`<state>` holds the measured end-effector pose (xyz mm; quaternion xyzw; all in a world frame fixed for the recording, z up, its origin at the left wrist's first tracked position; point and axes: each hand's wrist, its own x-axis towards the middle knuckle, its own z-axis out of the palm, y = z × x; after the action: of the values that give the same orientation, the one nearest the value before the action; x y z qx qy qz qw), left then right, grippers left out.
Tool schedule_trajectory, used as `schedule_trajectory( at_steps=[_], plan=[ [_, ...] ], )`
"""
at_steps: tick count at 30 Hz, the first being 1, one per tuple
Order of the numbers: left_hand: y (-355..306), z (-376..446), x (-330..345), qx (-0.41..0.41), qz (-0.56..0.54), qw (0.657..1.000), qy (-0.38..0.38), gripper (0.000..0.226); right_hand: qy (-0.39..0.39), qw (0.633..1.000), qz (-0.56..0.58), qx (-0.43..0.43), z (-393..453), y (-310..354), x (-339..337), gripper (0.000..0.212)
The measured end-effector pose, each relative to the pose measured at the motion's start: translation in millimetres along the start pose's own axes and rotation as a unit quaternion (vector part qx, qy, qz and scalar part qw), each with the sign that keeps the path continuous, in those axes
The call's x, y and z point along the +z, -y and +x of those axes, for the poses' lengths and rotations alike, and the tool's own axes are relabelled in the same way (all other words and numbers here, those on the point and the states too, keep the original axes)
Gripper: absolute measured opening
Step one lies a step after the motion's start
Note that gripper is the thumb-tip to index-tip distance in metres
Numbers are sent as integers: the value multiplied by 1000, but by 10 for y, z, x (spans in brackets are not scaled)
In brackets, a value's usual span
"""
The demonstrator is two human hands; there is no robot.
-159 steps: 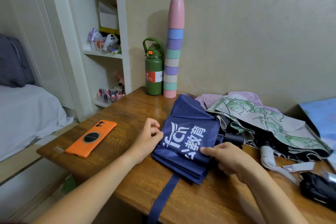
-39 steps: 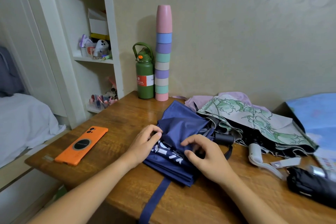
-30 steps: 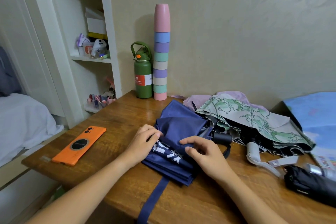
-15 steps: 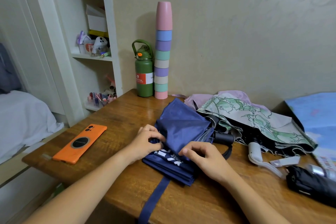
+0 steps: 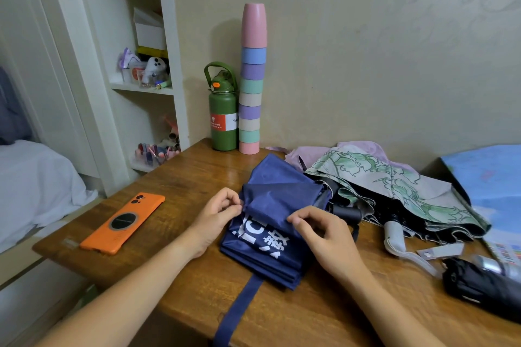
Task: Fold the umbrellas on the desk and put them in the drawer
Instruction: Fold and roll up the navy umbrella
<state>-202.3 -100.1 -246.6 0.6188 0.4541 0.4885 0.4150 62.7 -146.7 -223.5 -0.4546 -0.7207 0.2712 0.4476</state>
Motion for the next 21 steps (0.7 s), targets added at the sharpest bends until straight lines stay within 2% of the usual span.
schedule_trajectory(
  at_steps=[2,4,6,15,19,21],
  plan=[
    [-15,-17,19,-9,-14,1000,-13,13,6,1000,-8,-5,-6,23,9,15],
    [-42,-34,18,-32,-36,999,-21,39,16,1000,-14,-4,-5,35,2,17],
    [-62,-32,8,-58,-33,998,-18,48,23,1000,-18,-3,-1,35,-5,17],
    [-60,-24,-26,-50,-53,997,13,49,-4,1000,4,-17,-14,15,-1,14],
    [-95,-11,13,-69,-28,997,7,25,12,999,-23,-31,7,-15,-6,19],
    [-63,25,46,-92,-2,996,-8,34,37,998,-32,-39,8,-19,-16,19]
  ],
)
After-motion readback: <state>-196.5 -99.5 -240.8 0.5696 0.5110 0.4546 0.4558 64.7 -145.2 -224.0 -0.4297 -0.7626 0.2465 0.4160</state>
